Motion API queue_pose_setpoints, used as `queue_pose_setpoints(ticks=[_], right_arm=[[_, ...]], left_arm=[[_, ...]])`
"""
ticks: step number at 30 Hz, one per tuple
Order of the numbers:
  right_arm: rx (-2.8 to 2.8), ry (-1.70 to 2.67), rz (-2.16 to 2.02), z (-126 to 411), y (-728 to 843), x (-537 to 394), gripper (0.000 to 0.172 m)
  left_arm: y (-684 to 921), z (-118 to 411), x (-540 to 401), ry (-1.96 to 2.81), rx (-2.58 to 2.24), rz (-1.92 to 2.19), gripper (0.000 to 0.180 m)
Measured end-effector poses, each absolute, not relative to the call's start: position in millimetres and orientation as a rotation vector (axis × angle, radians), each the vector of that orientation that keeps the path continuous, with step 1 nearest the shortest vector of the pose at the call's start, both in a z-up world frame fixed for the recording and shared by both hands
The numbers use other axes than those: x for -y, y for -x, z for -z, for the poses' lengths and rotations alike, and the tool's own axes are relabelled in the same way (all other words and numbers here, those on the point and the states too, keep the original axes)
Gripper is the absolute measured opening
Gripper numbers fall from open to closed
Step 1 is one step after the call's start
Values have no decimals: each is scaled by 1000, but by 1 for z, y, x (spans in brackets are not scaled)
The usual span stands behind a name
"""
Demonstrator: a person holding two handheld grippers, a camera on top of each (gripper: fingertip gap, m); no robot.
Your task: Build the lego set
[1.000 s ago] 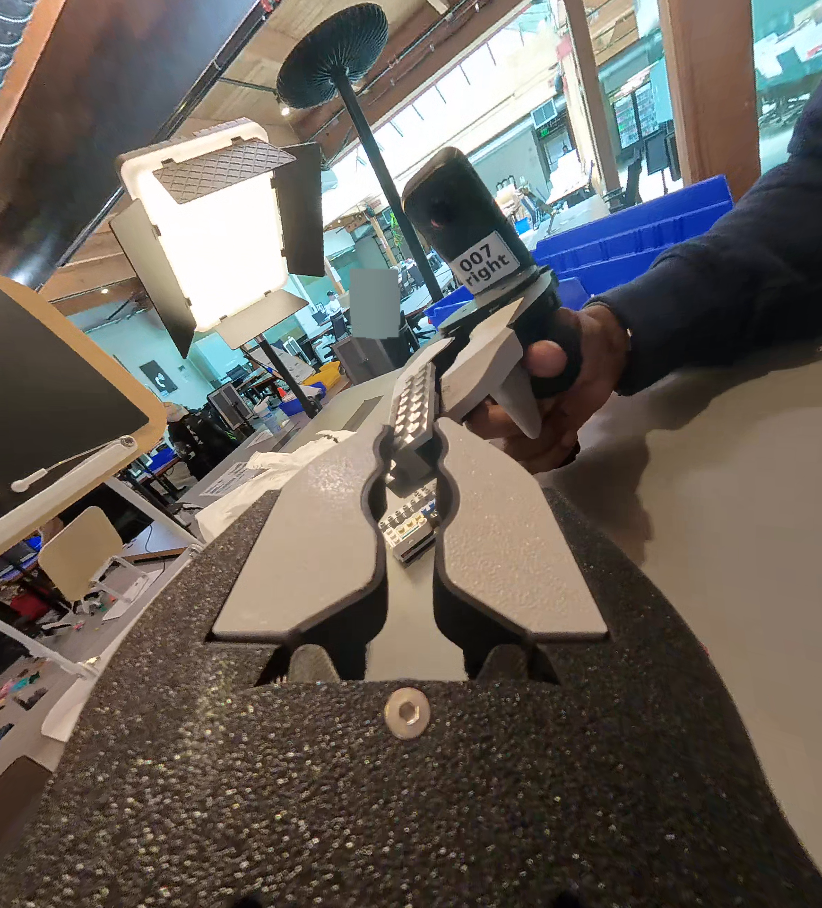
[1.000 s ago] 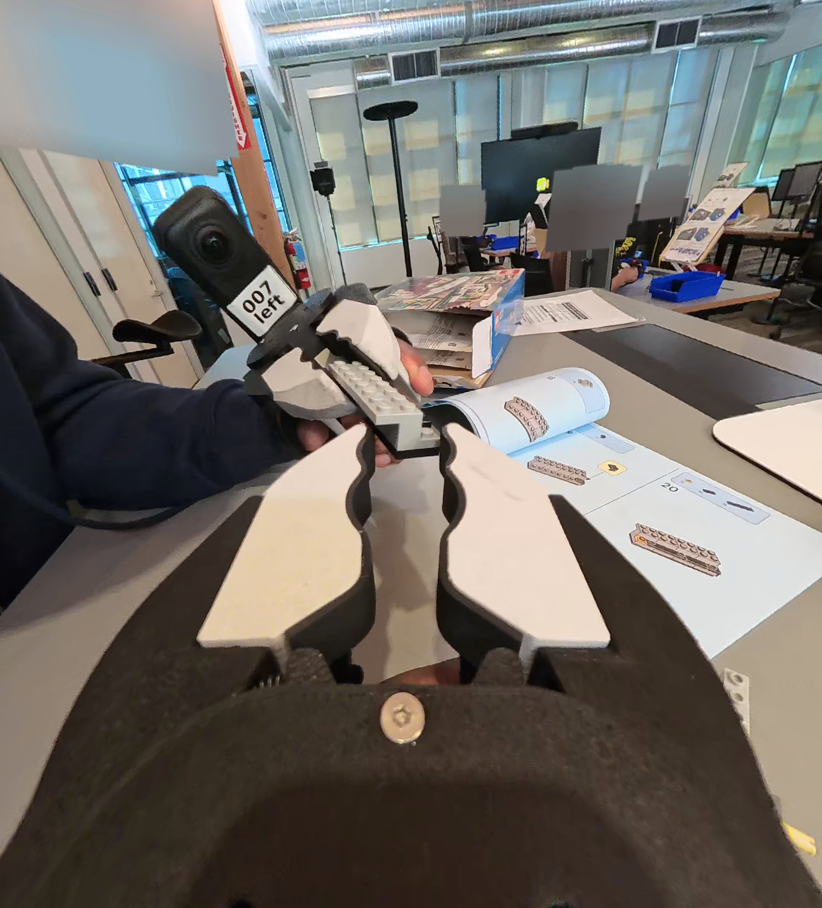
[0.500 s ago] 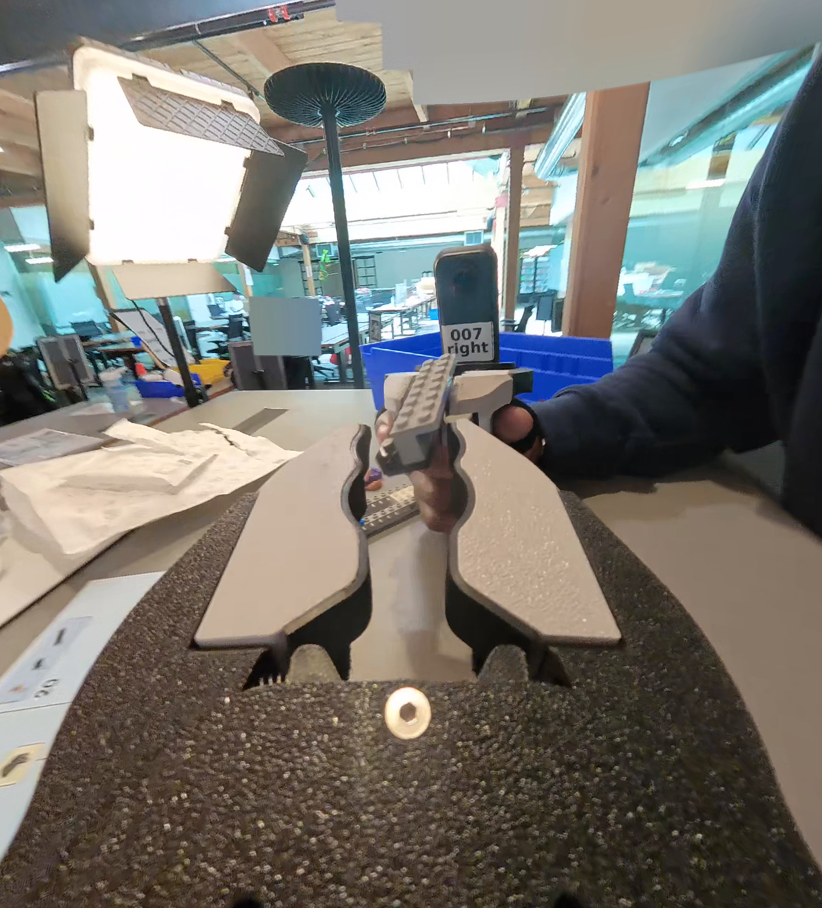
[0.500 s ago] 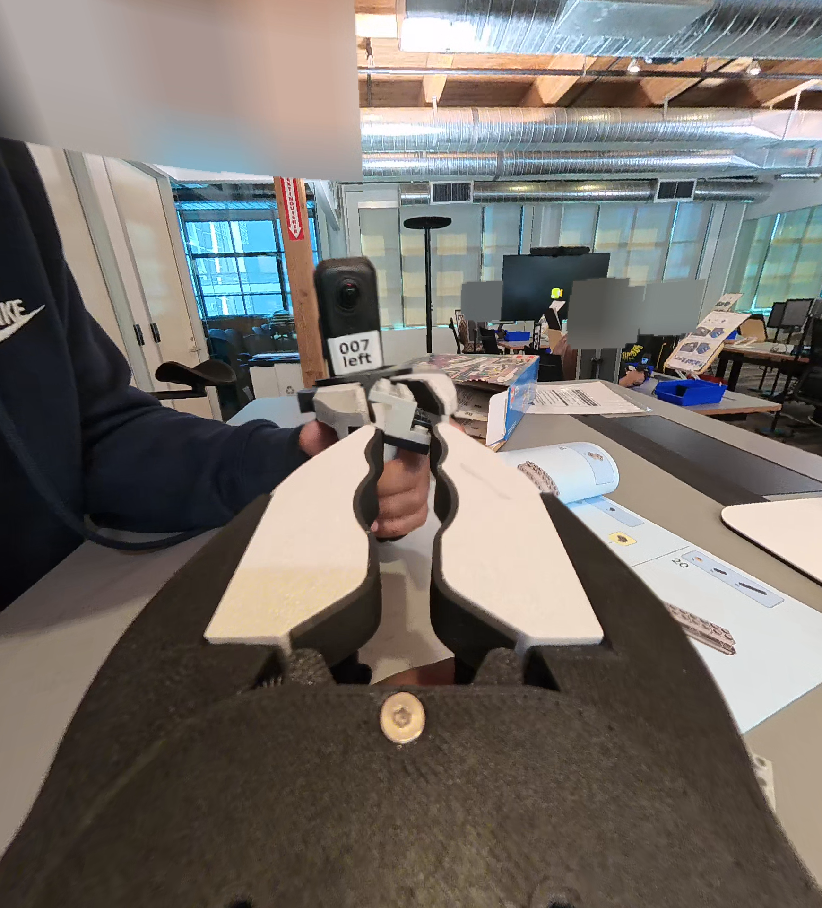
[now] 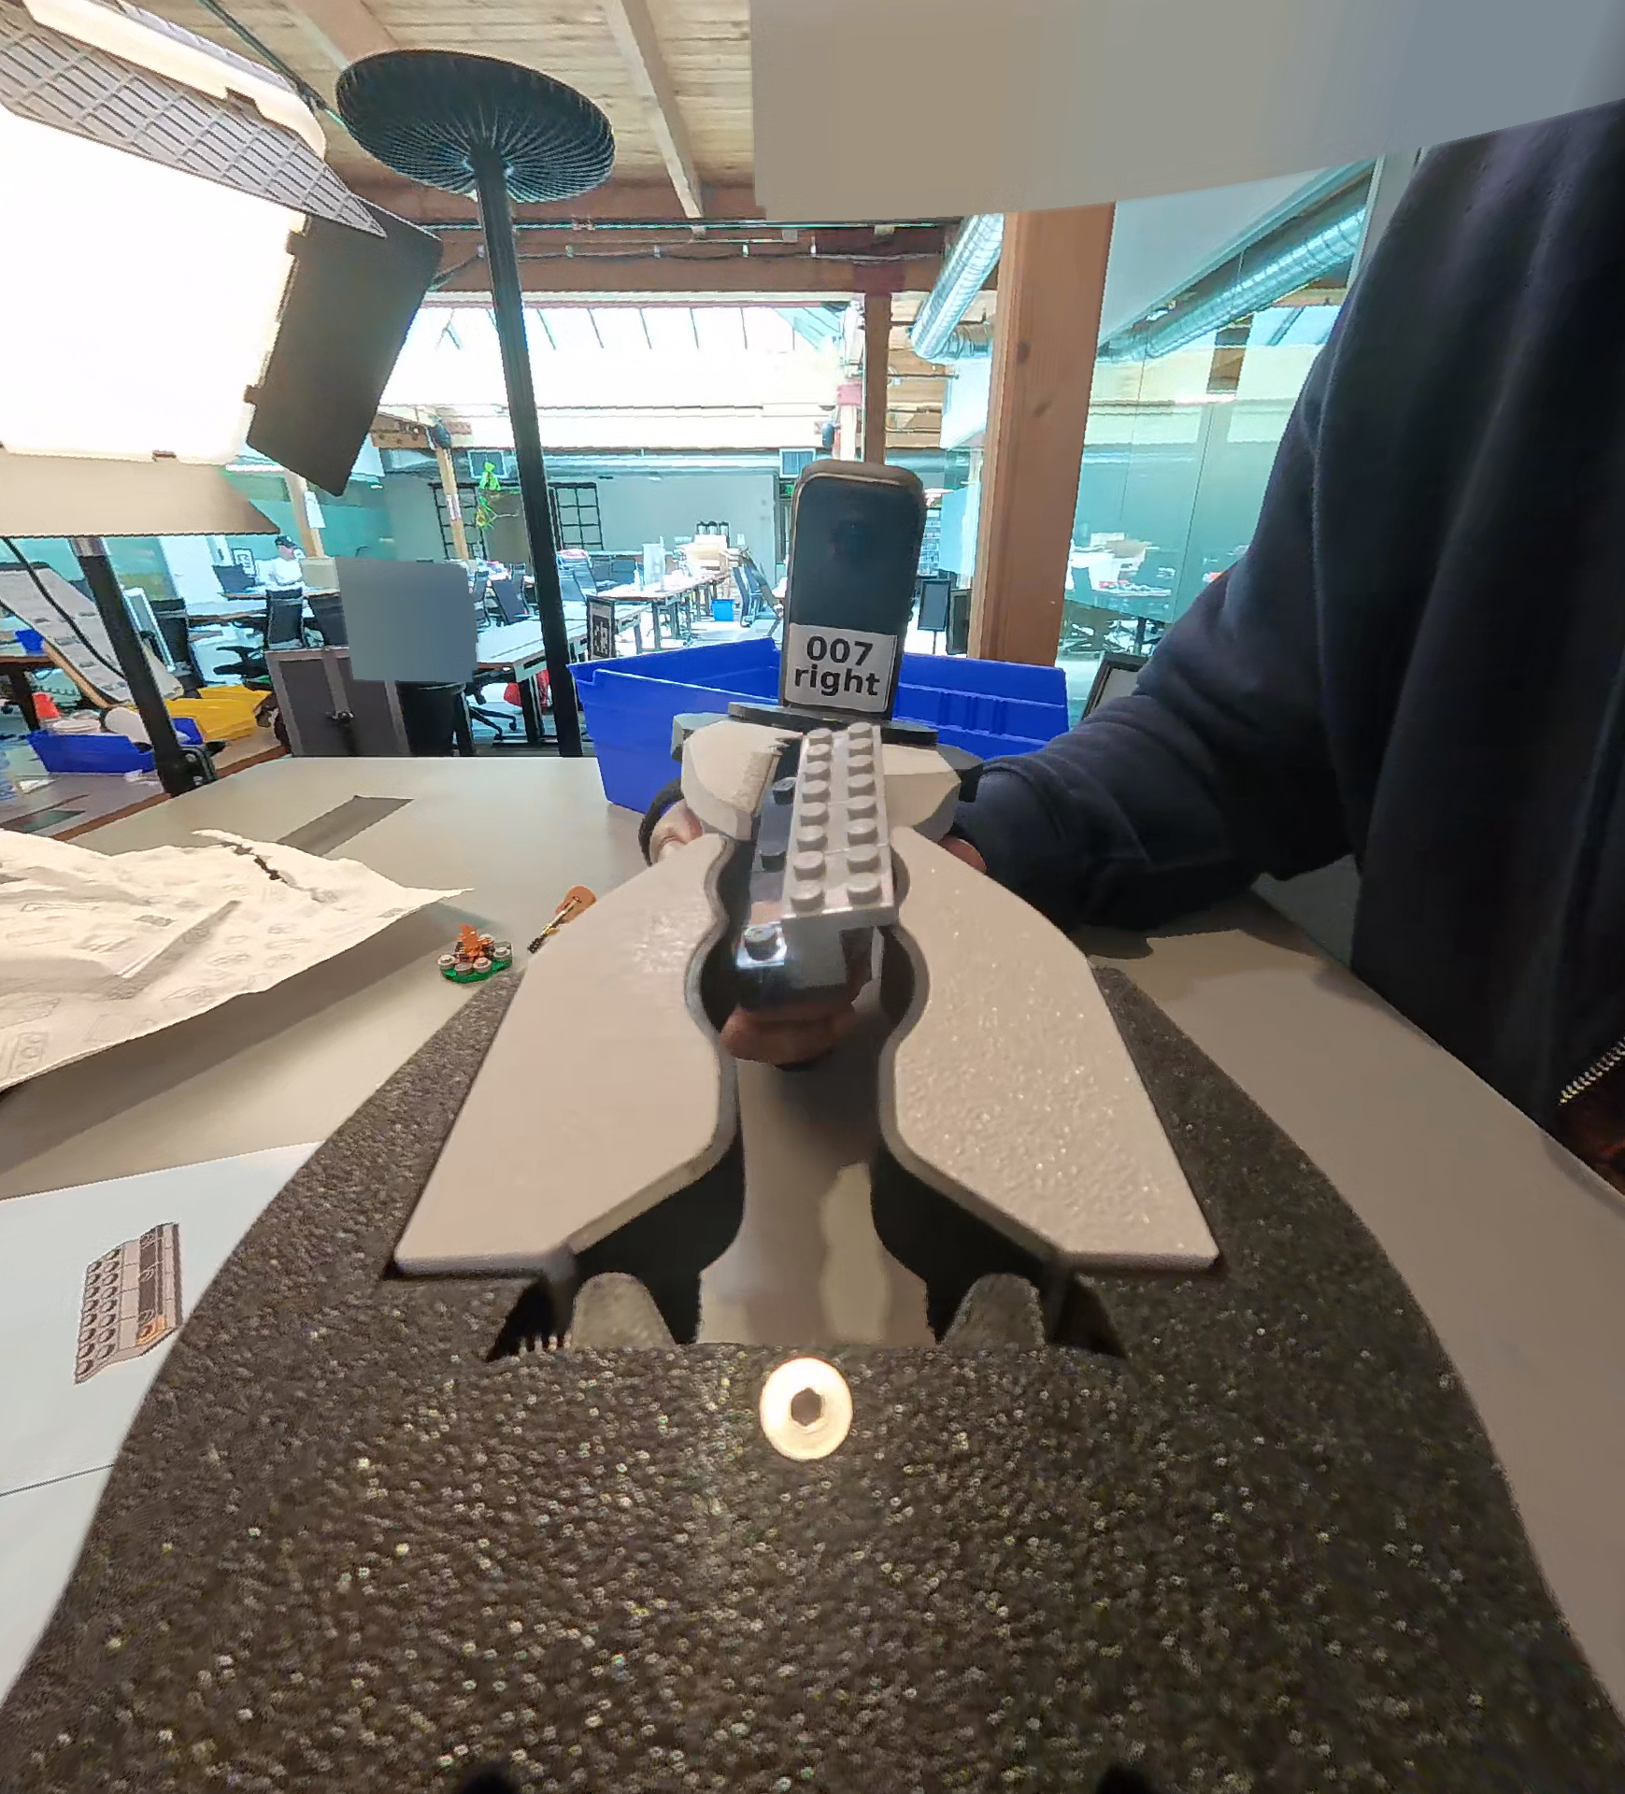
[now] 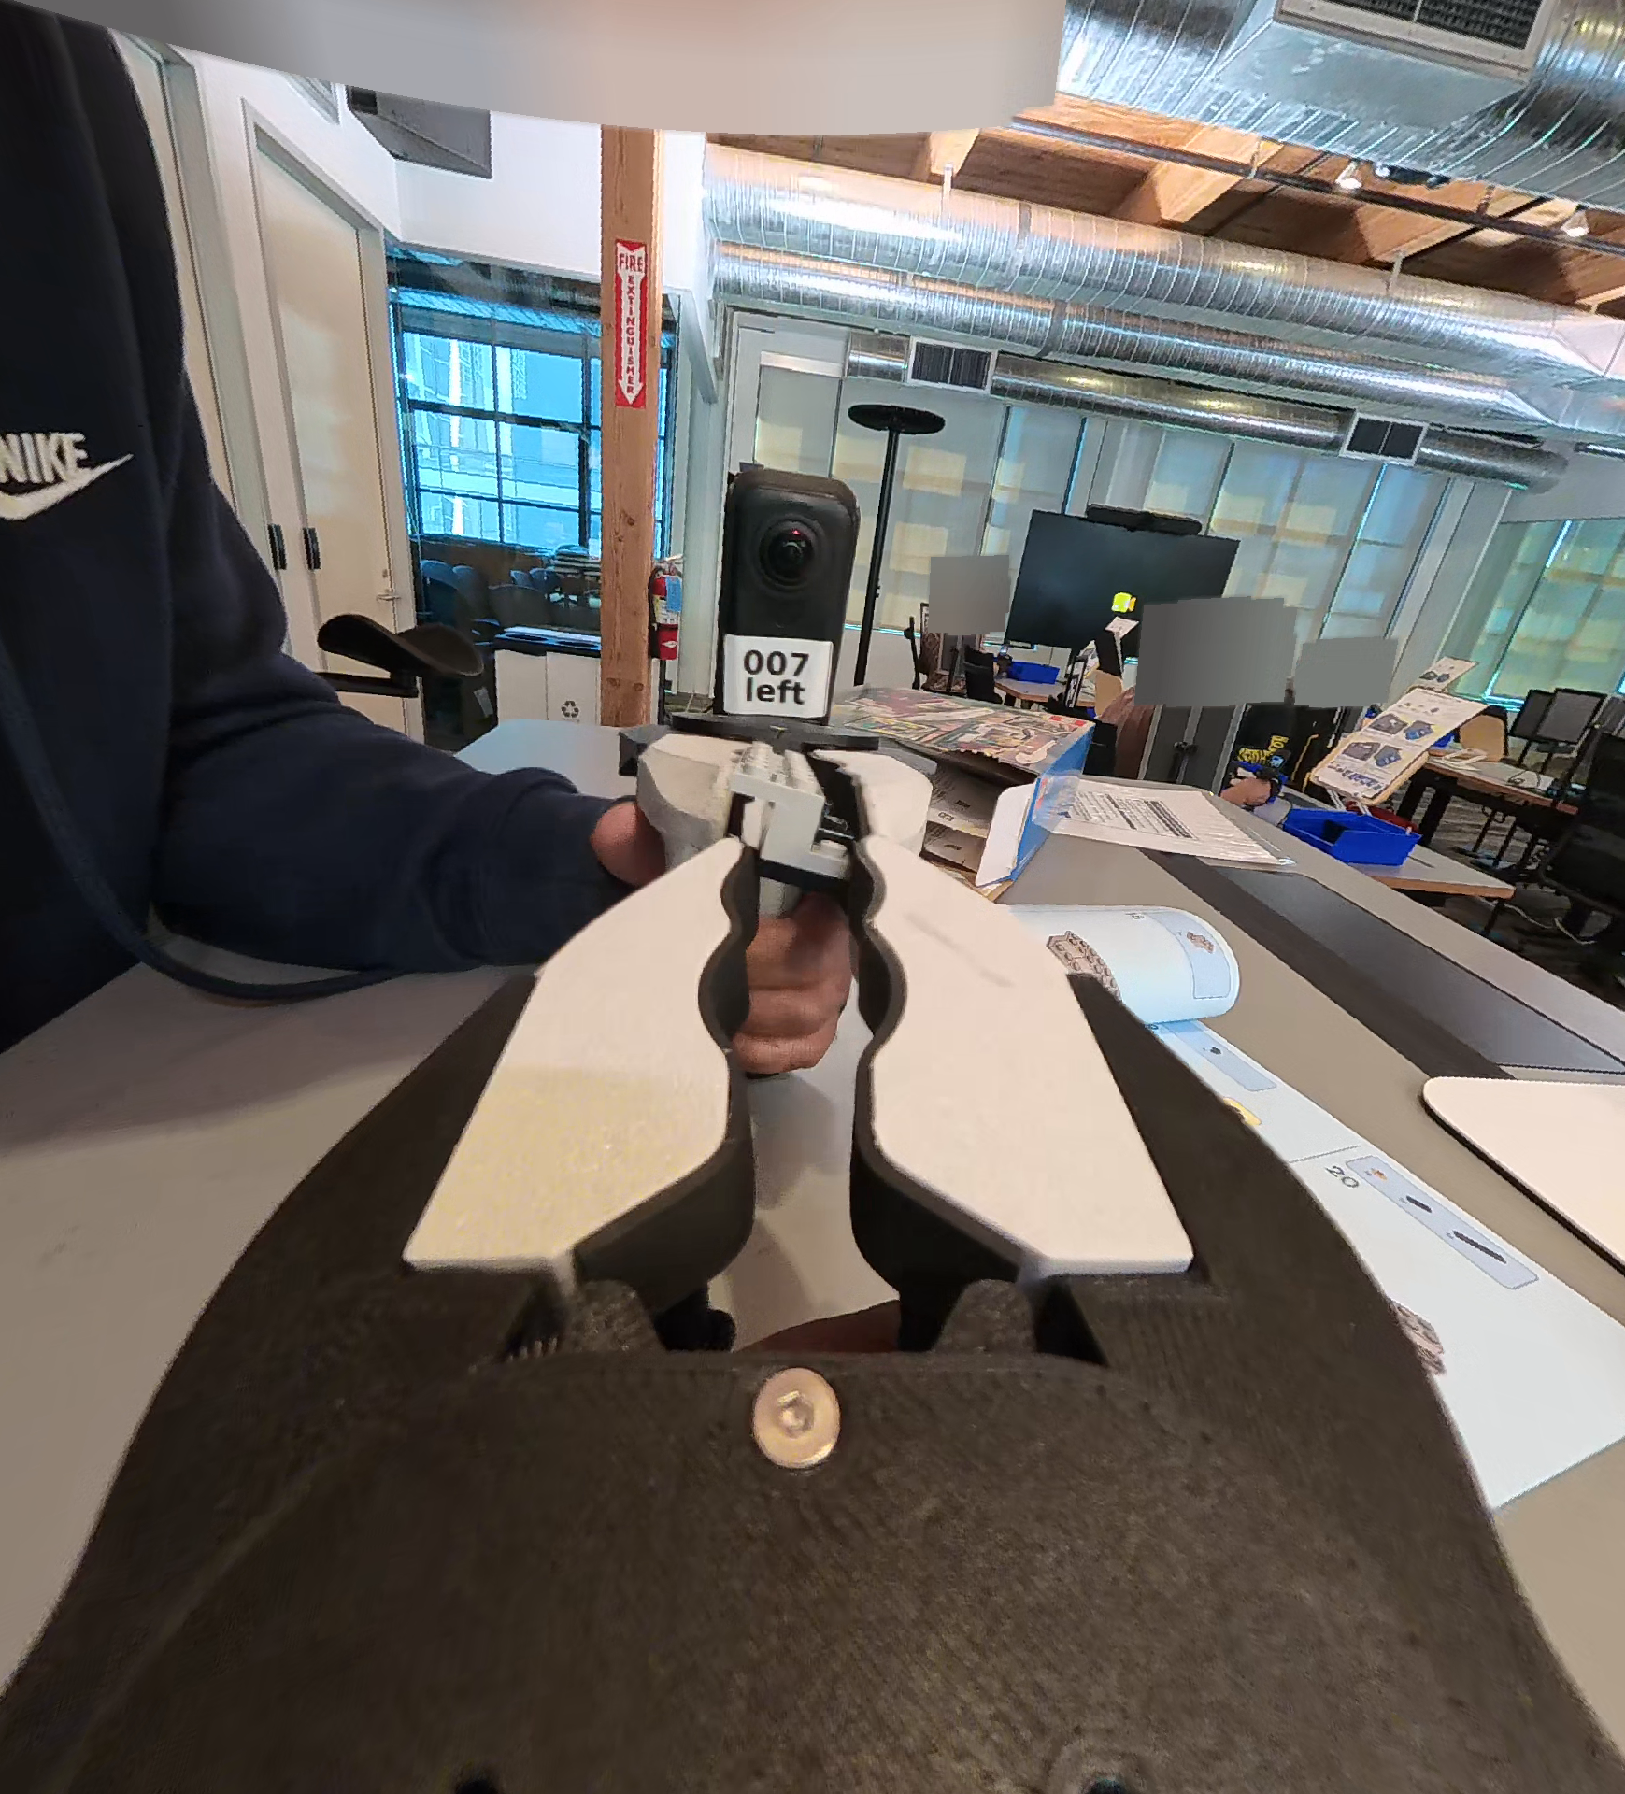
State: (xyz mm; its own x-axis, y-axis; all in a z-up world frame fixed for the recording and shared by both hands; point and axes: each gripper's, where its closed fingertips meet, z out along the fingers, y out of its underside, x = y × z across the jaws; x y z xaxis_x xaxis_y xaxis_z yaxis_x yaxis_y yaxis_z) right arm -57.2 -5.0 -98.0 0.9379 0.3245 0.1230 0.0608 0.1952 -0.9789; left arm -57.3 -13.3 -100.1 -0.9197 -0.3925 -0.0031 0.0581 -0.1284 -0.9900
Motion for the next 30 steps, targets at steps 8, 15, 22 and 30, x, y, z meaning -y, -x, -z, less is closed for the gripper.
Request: queue_pose_setpoints(ticks=[8,15,22,30], right_arm=[[280,1494,-149,110,47,-2,23],[315,1801,-200,147,62,3,26],[725,2132,-83,214,98,8,20],[831,2196,-144,227,111,5,20]], left_arm=[[49,103,3,397,-1844,2024,19],[47,97,-18,407,-1790,1957,19],[50,98,-14,365,-1802,1960,19],[54,98,-9,334,-1818,1982,19]])
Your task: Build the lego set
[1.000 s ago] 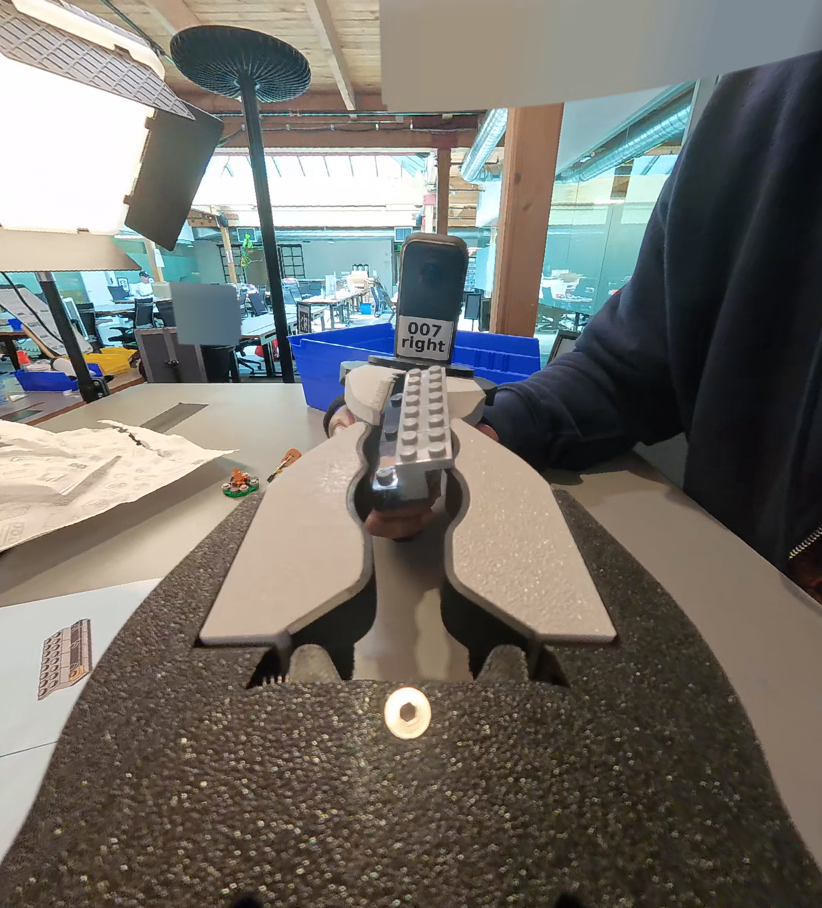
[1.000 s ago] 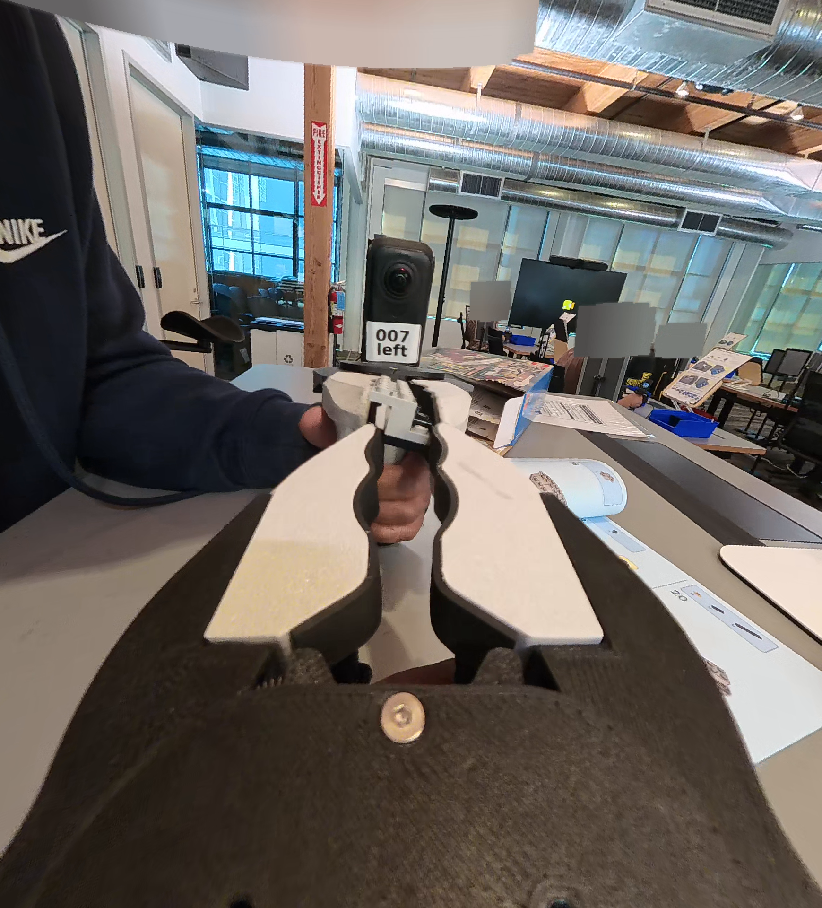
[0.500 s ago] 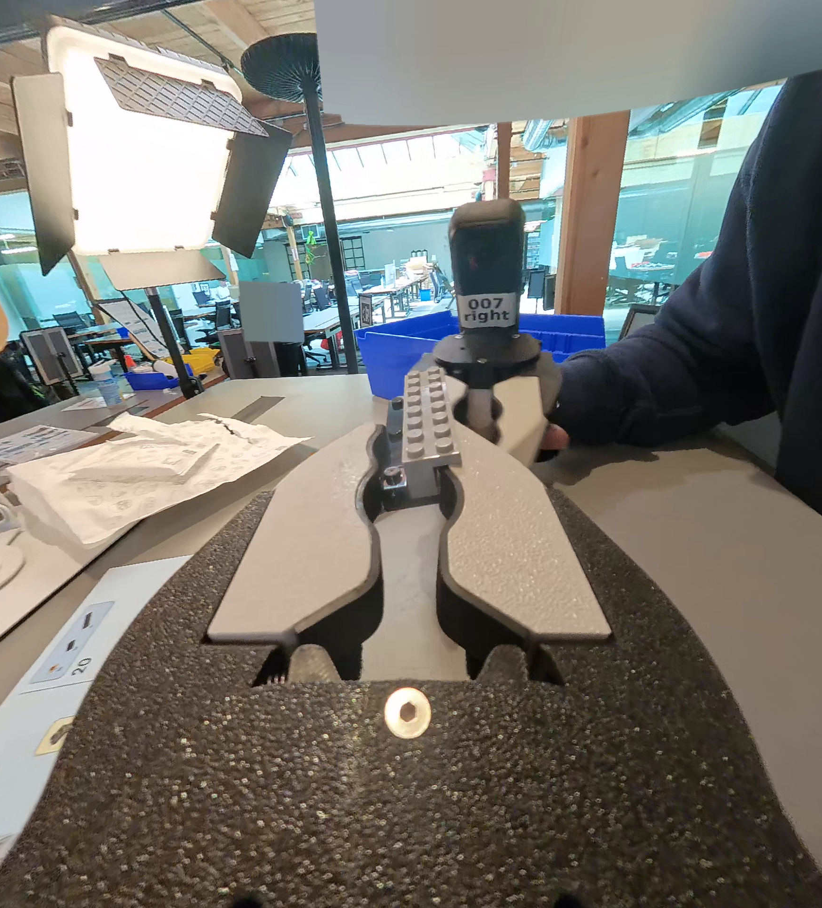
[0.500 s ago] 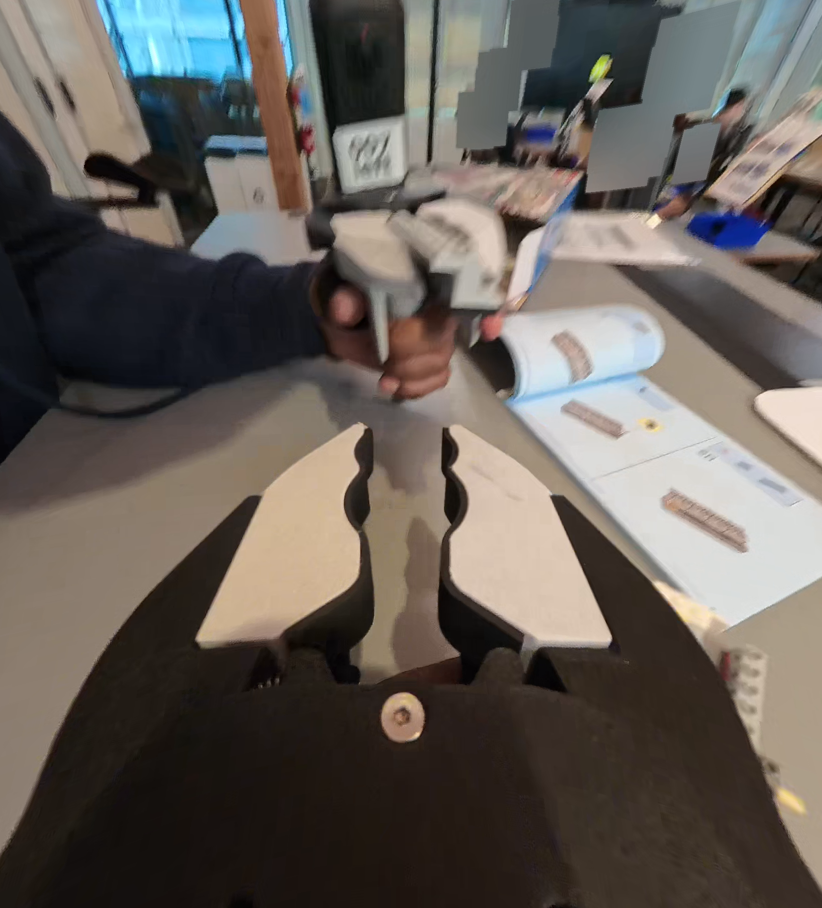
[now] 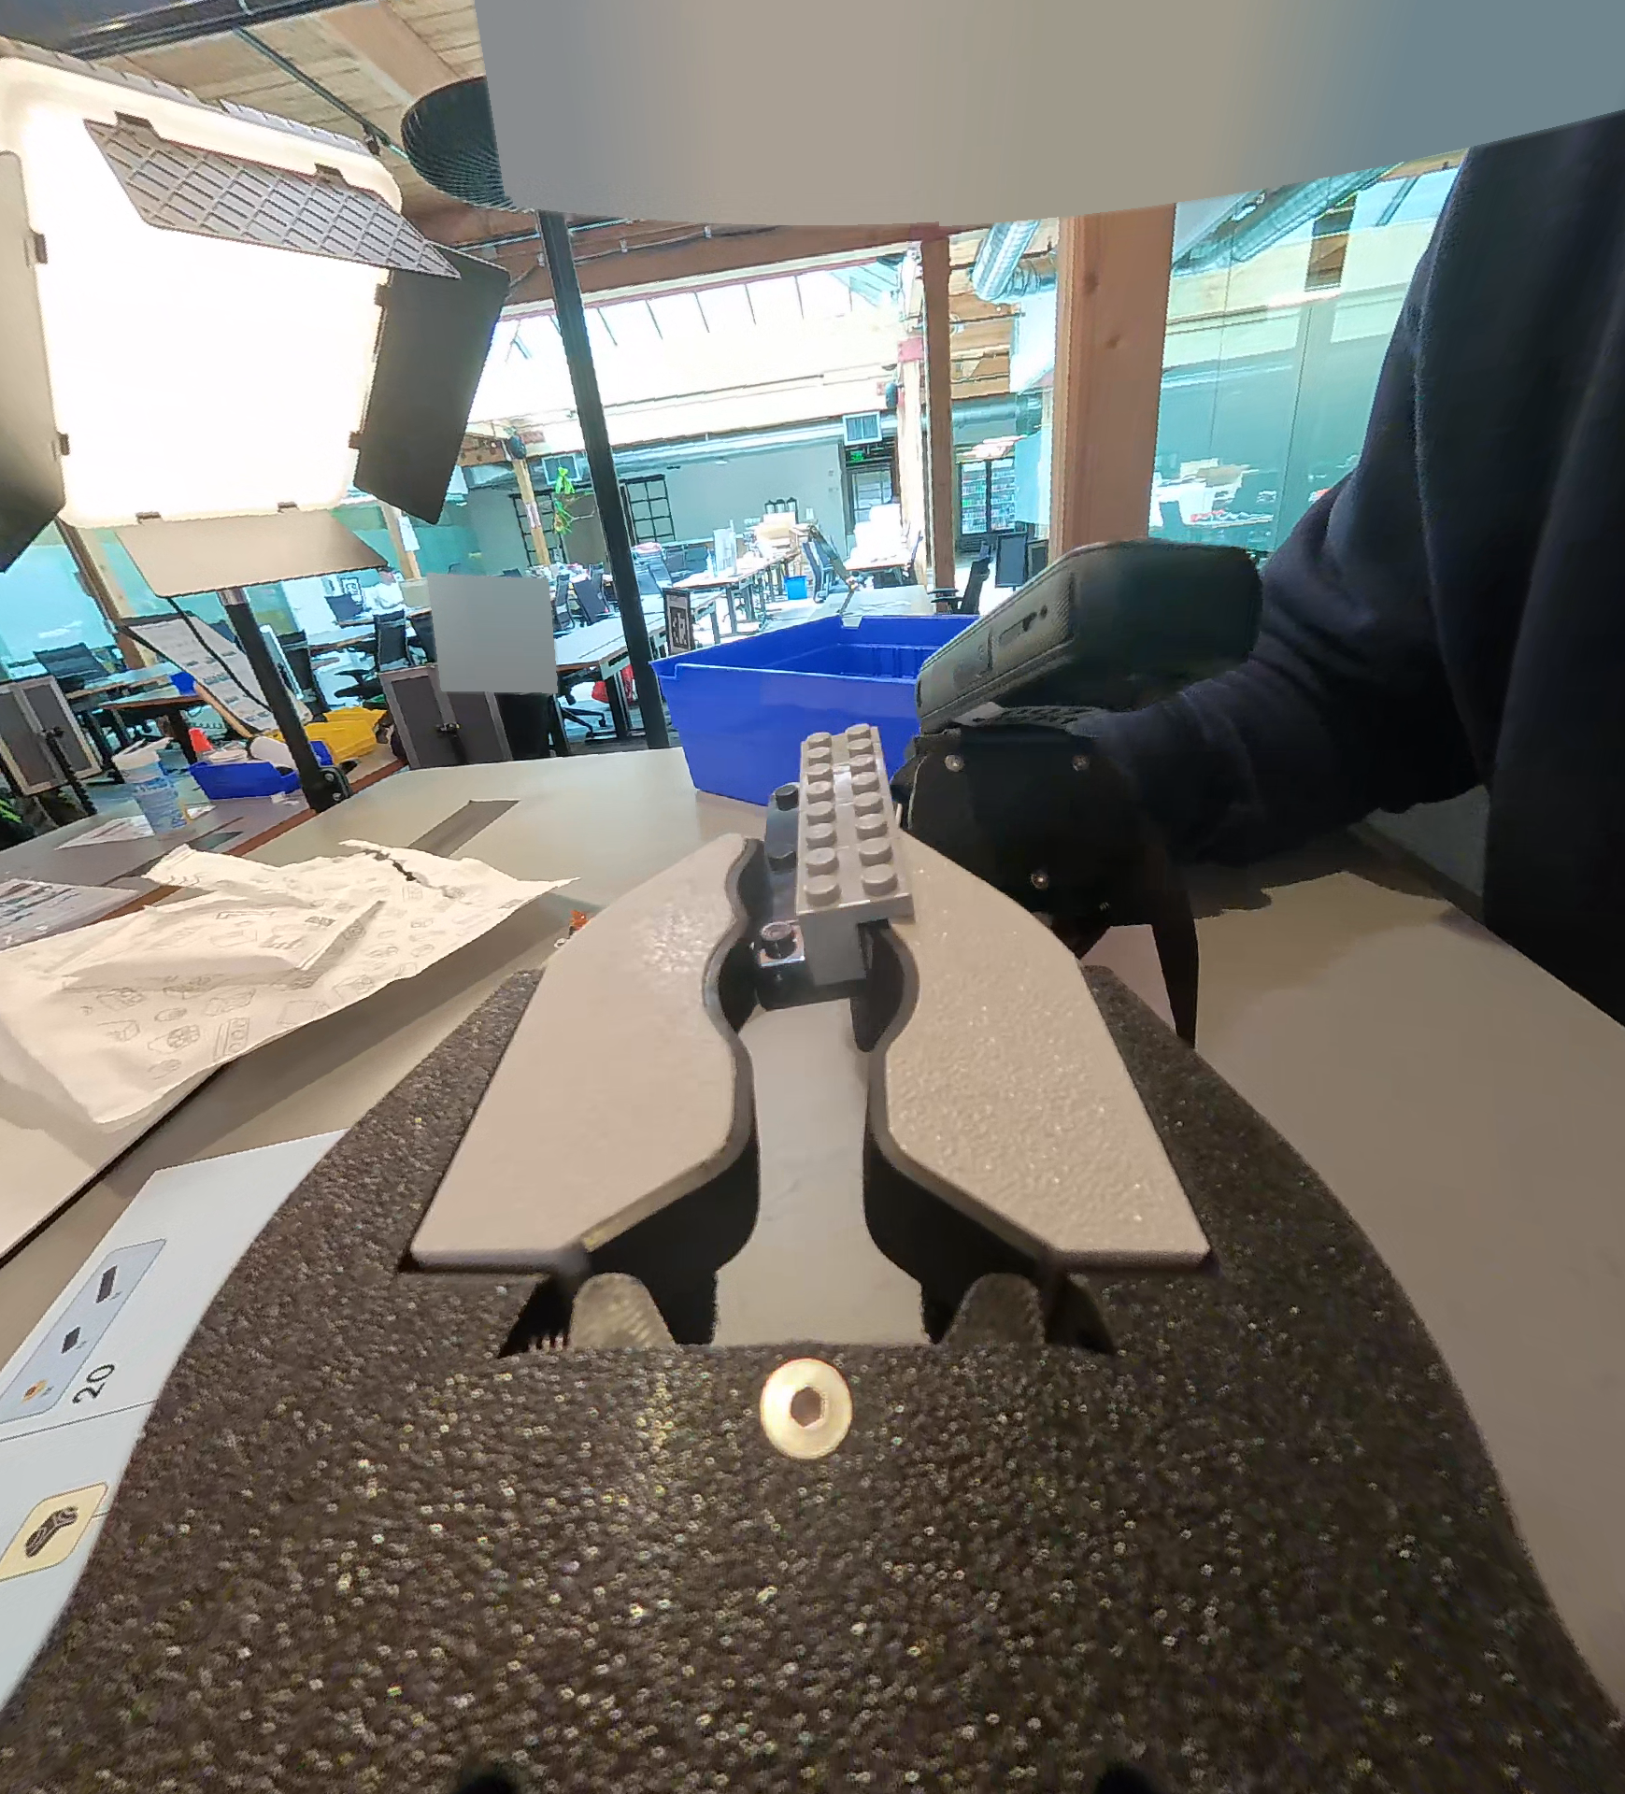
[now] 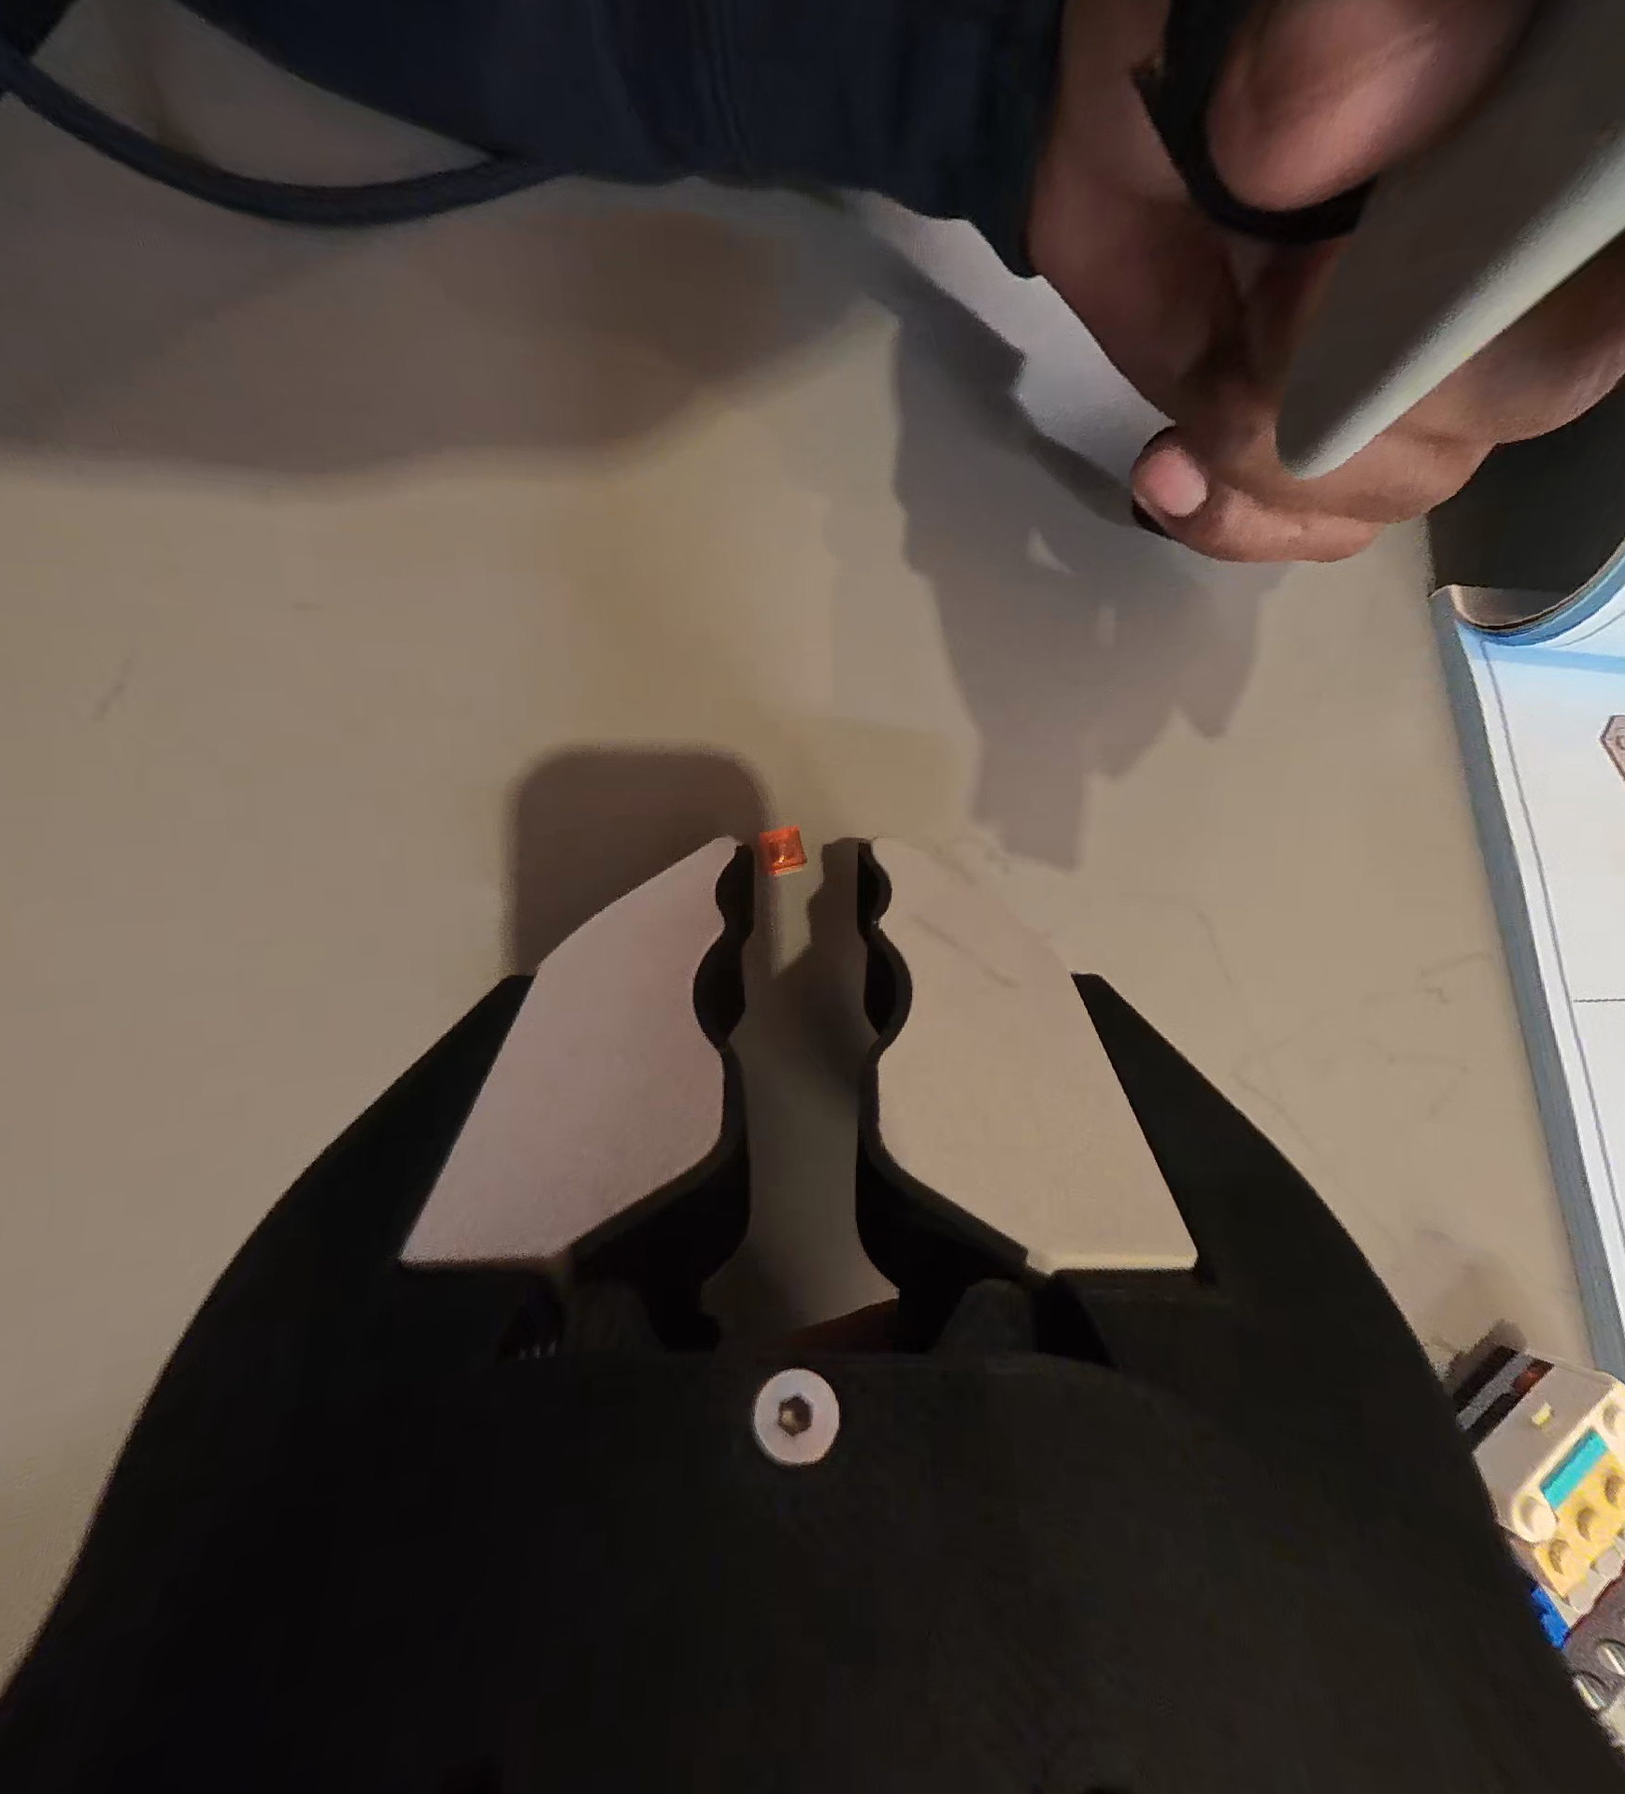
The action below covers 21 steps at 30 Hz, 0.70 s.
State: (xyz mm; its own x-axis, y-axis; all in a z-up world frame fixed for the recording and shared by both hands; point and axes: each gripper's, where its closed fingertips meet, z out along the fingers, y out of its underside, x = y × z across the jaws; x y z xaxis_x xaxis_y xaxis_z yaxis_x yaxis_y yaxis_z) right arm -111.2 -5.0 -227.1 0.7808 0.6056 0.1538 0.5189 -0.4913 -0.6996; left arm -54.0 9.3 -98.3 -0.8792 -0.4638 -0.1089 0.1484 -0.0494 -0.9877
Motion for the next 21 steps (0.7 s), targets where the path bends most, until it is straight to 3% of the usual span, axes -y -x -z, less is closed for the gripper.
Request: queue_pose_setpoints(ticks=[8,18,21], right_arm=[[829,2210,-148,229,115,3,0],[778,2175,-118,222,112,3,0],[711,2193,-214,219,121,-2,12]], left_arm=[[56,98,-8,316,-1817,1984,19],[54,97,-11,329,-1792,1978,19],[52,99,-11,338,-1796,1970,19]])
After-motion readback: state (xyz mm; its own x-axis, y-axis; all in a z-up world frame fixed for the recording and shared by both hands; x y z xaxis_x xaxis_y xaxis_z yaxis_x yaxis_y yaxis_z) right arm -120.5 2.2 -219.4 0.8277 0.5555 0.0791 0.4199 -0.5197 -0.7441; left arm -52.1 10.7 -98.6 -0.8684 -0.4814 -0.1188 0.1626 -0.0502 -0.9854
